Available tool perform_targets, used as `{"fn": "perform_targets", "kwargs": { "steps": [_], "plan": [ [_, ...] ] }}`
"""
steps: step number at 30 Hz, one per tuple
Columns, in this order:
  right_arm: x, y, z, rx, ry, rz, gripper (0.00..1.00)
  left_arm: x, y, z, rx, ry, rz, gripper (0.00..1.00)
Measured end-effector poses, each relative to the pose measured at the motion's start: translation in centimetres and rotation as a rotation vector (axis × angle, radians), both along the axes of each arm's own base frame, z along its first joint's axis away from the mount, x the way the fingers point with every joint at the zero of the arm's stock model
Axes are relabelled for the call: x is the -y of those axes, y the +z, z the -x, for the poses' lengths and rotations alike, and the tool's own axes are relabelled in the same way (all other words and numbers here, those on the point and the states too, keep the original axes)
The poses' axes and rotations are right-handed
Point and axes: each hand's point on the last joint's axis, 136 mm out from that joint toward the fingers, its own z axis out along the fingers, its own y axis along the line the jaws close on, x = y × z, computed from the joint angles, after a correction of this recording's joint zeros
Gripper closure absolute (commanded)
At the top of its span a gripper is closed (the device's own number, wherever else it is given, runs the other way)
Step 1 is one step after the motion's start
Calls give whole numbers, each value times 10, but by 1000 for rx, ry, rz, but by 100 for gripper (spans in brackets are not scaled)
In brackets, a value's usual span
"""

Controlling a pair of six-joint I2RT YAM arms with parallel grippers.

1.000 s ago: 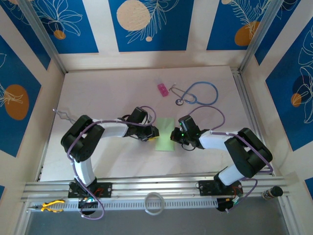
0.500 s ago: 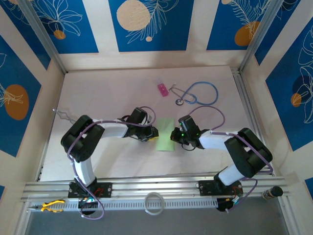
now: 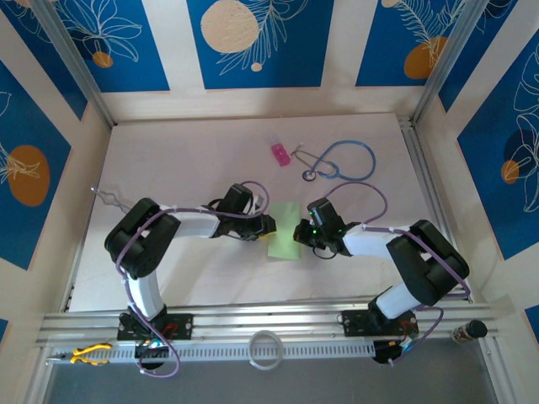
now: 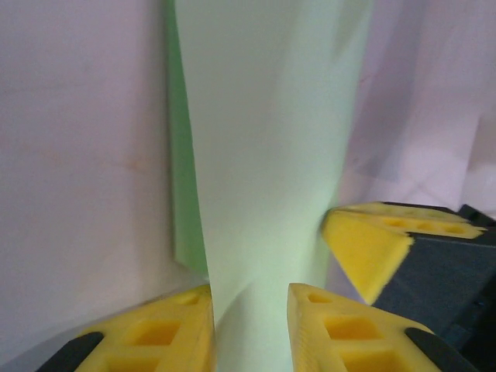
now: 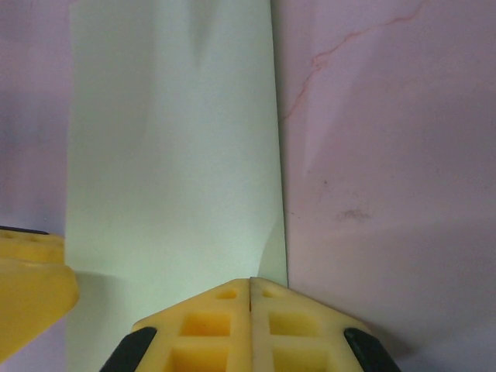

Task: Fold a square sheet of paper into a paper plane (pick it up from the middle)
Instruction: Third fold the triangle at the center of the table.

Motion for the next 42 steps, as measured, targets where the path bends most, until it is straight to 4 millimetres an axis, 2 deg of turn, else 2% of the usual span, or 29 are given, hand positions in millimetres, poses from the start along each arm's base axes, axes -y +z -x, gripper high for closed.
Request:
{"fn": "perform_targets", "kwargs": {
  "steps": [9,17,22,27,30,36,42],
  "plan": [
    [0,0,0,0,0,0,99,1,5,-4,13,-2,27,73],
    [0,0,0,2,4,0,97,-4,-1,-2,-6,3,-3,87],
    [-1,1,1,8,27,4,90,-7,-4,-1,-16,11,-22,92],
    [-6,9,12,31,106,20,75,-16,-1,3,-14,35,-44,92],
    [-17,26,20,93,193,28,63,-23,6,7,-9,60,-45,92],
    [-48,60,37,280,383,94,55,-28,18,5,0,97,-33,92],
    [-89,70,70,559,649,238,50,-32,15,7,-21,108,-48,92]
  ]
}}
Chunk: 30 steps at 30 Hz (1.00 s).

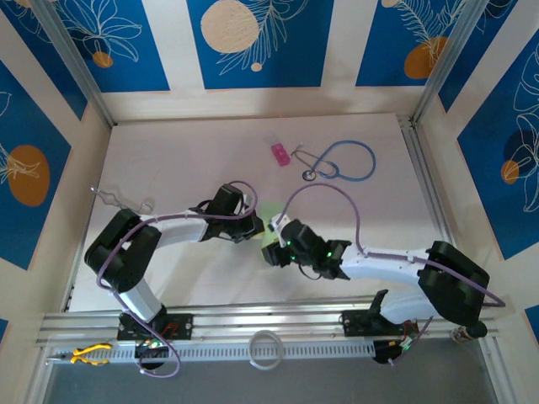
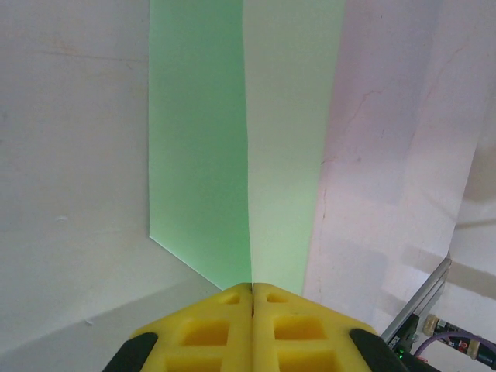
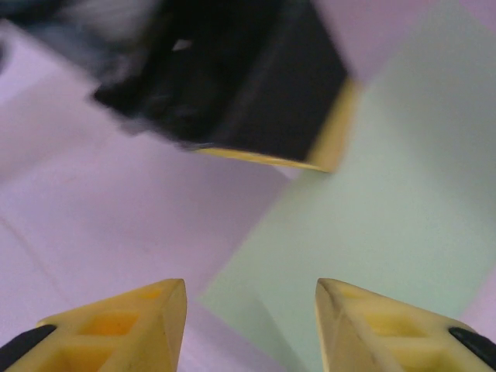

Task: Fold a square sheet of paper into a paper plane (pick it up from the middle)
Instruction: Third fold the triangle at the center of the table.

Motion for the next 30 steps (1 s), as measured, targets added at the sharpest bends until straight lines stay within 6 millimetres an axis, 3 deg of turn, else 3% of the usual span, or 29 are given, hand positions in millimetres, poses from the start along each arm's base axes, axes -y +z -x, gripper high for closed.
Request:
{"fn": "perform_targets", "kwargs": {
  "steps": [5,11,20,30],
  "plan": [
    [-18,-10,11,178,107,117,48,-2,-2,1,-16,10,-6,92],
    [-15,-30,5,315,108,302,48,-2,-2,1,-19,13,-5,92],
    [-15,-31,3,394,103,379,49,-2,-2,1,-21,16,-4,92],
    [-13,-38,5,410,103,423,69,-3,-2,0,-21,17,-4,92]
  ]
}}
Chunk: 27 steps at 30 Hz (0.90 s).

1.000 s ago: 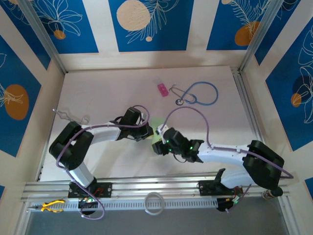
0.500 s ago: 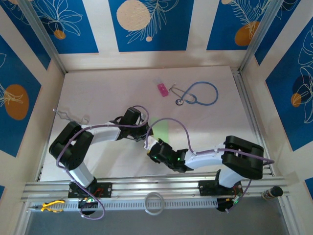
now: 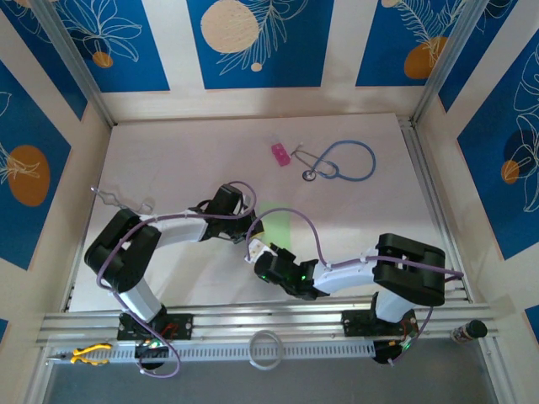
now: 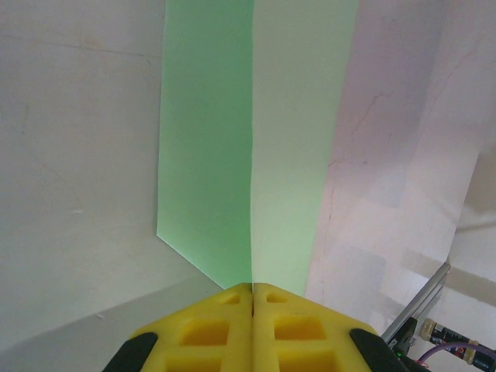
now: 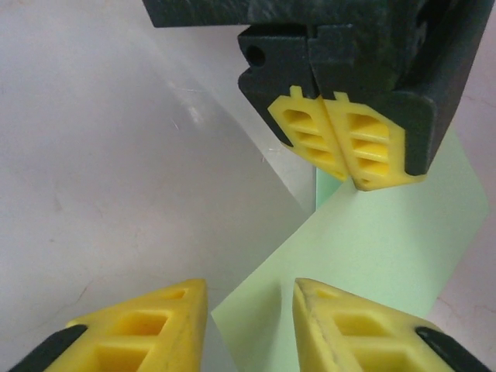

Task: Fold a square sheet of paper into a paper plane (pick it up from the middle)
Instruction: Third fold the triangle at the center of the table.

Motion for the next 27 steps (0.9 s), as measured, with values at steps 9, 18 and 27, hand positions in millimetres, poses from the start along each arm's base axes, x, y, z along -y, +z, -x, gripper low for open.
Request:
{"fn": "perform_targets", "kwargs": {
  "steps": [9,18,27],
  "plan": [
    [1,1,-1,-5,-21,-14,79,0,0,0,0,0,0,91],
    [3,11,-1,-24,-46,-81,91,0,0,0,0,0,-1,91],
    [5,8,-2,-50,-63,-96,96,0,-1,0,-3,1,-2,90]
  ]
}}
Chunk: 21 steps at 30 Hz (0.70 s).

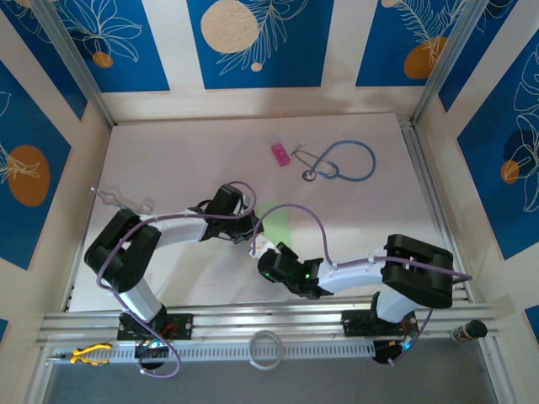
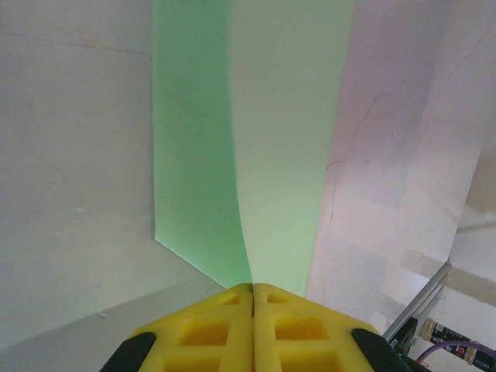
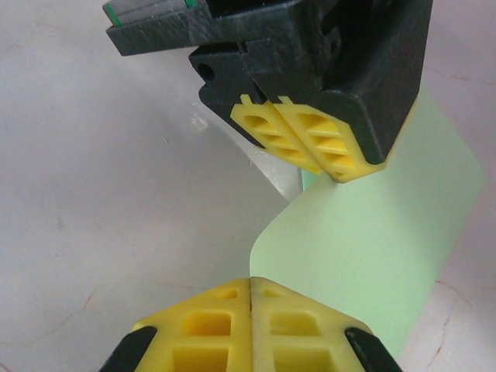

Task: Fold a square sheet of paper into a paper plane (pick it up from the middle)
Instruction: Third fold the triangle at the center of the table.

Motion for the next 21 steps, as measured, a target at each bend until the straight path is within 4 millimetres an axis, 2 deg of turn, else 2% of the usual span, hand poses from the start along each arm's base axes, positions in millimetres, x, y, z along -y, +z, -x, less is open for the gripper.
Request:
{"fn": "perform_targets", "kwargs": {
  "steps": [5,8,10,15,21],
  "plan": [
    [3,-1,-2,-15,-8,-4,98,0,0,0,0,0,0,89],
    [2,1,-2,-27,-4,-23,98,0,0,0,1,0,-1,81],
    [3,2,-1,-43,2,-38,98,-1,0,0,3,-2,-4,68],
    [7,3,1,-120,17,-106,99,-9,-1,1,3,15,-42,54],
    [11,7,-3,-241,26,-224,98,-20,8,-1,28,36,-77,50]
  ]
}}
